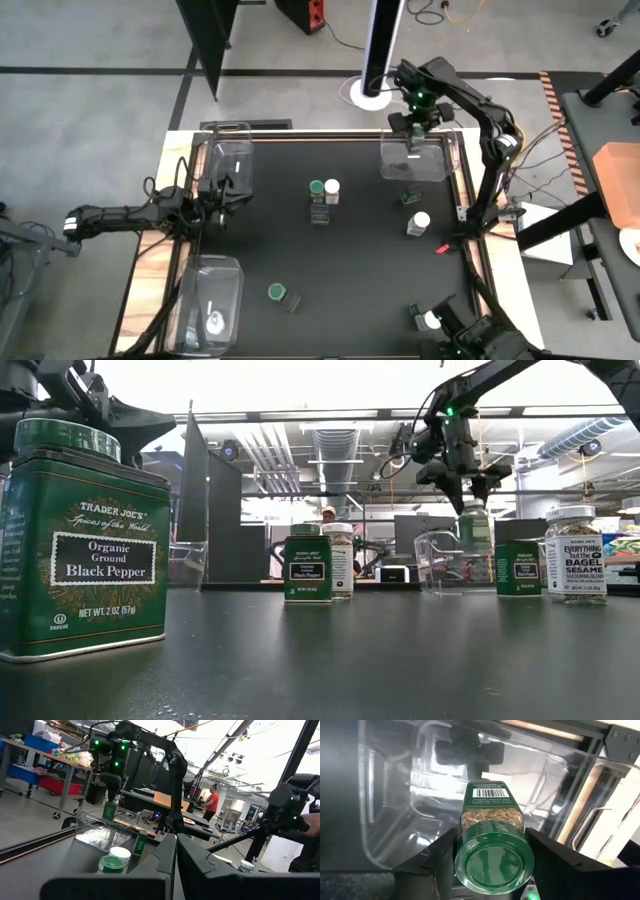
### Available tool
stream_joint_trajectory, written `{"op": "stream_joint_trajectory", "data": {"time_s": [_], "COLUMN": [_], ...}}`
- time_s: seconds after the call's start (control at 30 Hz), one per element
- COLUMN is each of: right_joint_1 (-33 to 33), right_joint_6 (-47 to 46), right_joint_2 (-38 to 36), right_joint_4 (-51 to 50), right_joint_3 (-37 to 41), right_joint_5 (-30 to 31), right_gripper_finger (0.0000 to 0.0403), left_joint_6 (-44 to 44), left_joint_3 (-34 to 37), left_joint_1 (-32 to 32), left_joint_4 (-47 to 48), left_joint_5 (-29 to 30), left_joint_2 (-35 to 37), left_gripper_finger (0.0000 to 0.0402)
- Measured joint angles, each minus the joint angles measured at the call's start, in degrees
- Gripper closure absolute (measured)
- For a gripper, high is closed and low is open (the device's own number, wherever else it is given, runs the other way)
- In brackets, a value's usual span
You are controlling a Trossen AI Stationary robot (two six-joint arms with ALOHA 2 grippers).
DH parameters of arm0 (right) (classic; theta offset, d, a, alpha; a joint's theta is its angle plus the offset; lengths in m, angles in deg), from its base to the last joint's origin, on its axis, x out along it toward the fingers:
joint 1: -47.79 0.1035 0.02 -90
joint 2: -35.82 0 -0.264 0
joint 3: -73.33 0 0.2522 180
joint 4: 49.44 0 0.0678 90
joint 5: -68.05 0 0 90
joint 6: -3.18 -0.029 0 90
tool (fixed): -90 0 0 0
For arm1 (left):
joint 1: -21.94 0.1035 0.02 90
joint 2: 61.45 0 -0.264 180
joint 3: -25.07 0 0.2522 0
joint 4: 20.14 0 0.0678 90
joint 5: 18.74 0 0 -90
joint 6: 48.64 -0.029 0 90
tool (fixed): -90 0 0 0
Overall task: Sort spices by type
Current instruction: Put the top right green seasoning bottle into the top right transparent bin
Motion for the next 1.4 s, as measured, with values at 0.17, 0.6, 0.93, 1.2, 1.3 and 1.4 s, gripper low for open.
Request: {"op": "stream_joint_trajectory", "data": {"time_s": [0.17,0.6,0.93,1.2,1.3,1.4], "right_joint_1": [-0.1,-0.7,-0.7,-0.7,-0.7,-0.8], "right_joint_6": [0.2,-4.1,-4.6,-6.0,-6.9,-7.8], "right_joint_2": [-2.3,-10.6,-10.9,-10.6,-9.8,-9.7], "right_joint_4": [5.5,17.1,19.4,21.4,22.2,23.2], "right_joint_3": [5.4,19.5,24.9,25.3,25.6,26.0], "right_joint_5": [0.0,-0.3,-3.0,-3.0,-3.0,-3.2], "right_gripper_finger": [0.0205,0.0205,0.0205,0.0205,0.0205,0.0205], "left_joint_6": [0.0,0.0,0.0,0.0,0.0,0.0], "left_joint_3": [0.0,0.0,0.0,0.0,0.0,0.0], "left_joint_1": [0.0,0.0,0.0,0.0,0.0,0.0], "left_joint_4": [0.0,-0.1,-0.1,-0.1,-0.1,-0.1], "left_joint_5": [0.0,0.0,0.0,0.0,0.0,0.0], "left_joint_2": [0.0,0.0,0.0,0.0,0.0,0.0], "left_gripper_finger": [0.0402,0.0402,0.0402,0.0402,0.0402,0.0402]}}
